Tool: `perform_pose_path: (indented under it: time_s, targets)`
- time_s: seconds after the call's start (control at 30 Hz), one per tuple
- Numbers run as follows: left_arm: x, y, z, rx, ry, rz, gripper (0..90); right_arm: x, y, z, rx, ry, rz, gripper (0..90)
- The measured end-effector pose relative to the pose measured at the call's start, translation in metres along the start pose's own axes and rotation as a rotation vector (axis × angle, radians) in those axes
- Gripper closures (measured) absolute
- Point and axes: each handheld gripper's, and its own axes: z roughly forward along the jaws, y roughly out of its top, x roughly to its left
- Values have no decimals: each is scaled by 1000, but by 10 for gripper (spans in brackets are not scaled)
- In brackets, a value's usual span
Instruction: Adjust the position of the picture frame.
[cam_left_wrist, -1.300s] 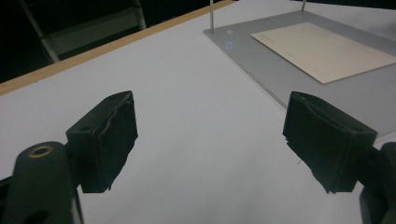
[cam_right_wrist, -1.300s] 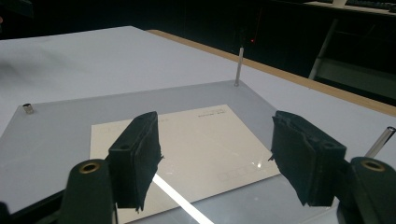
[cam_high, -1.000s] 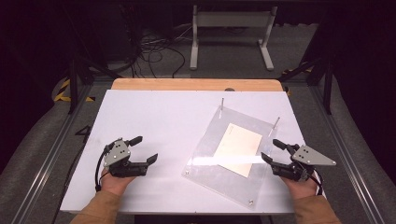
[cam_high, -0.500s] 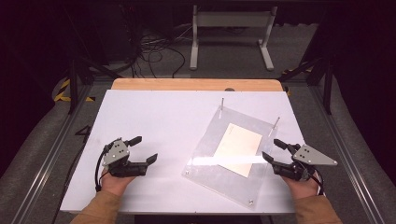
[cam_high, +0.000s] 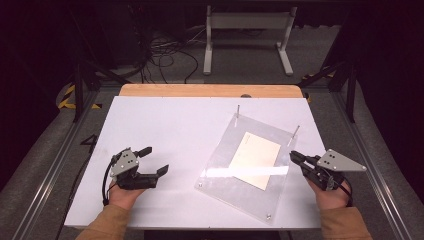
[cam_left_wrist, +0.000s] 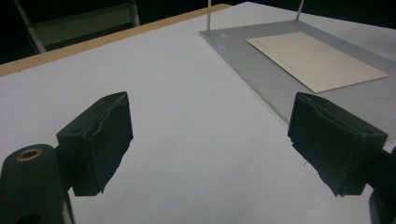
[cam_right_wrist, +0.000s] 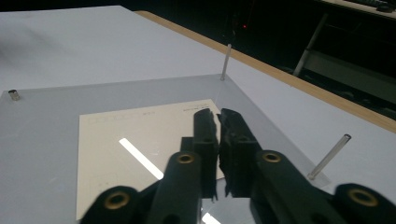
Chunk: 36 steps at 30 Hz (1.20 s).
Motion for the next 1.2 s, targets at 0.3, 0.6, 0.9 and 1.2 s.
perform_pose_path:
  time_s: [0.3, 0.6, 0.9, 1.2]
  targets:
    - [1, 0, 3, 7, -3, -13, 149, -17, 12, 2, 78, -50, 48, 895]
    - [1, -2, 4, 21, -3, -17, 154, -47, 2, 19, 193, -99, 166, 896]
    - [0, -2, 5, 37, -8, -22, 159, -66, -9, 39, 265, -133, 219, 895]
    - [-1, -3, 7, 61, -13, -21, 168, -71, -22, 62, 384, -148, 223, 895]
